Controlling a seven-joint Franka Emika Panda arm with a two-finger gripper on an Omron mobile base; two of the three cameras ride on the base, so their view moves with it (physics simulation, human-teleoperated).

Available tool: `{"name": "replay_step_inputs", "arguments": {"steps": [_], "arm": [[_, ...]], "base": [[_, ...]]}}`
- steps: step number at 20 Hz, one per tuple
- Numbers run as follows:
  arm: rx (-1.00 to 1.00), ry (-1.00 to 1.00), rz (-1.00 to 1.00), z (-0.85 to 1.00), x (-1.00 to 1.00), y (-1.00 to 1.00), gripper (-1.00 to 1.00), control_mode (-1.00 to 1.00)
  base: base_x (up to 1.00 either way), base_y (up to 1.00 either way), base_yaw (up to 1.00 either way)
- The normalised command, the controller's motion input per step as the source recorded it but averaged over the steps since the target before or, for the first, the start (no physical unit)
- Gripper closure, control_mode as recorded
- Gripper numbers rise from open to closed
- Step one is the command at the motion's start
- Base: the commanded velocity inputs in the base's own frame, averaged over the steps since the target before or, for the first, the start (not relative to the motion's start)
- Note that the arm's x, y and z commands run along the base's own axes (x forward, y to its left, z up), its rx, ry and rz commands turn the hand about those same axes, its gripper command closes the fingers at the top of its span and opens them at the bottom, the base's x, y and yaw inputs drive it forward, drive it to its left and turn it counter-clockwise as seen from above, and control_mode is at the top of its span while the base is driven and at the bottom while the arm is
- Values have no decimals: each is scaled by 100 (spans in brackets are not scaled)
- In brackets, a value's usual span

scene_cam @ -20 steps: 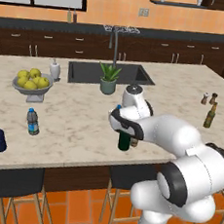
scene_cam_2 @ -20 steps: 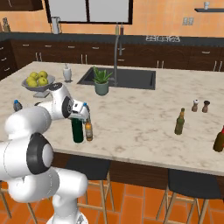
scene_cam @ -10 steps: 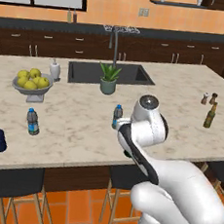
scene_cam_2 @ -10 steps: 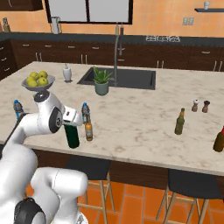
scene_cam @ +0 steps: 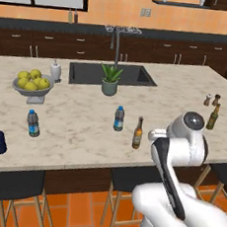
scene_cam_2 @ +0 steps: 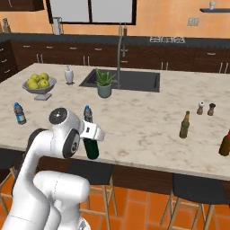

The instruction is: Move the plastic bottles in the middle to the plastics group, and the glass bottles in the middle to the glass group.

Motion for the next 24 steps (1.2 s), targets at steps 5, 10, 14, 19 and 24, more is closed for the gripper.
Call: {"name": "replay_step_inputs", "arguments": {"steps": [5,10,14,19,24], "arm": [[2,3,-1,50,36,-100,100,-100],[6,0,0,40,47,-100,100,-100],[2,5,0,22,48,-100,100,-100],[0,12,-9,8,39,-100,100,-100],[0,20,-11,-10,15,-88,100,-100]], "base": [[0,0,0],[0,0,0],[0,0,0],[0,0,0],[0,0,0]]}}
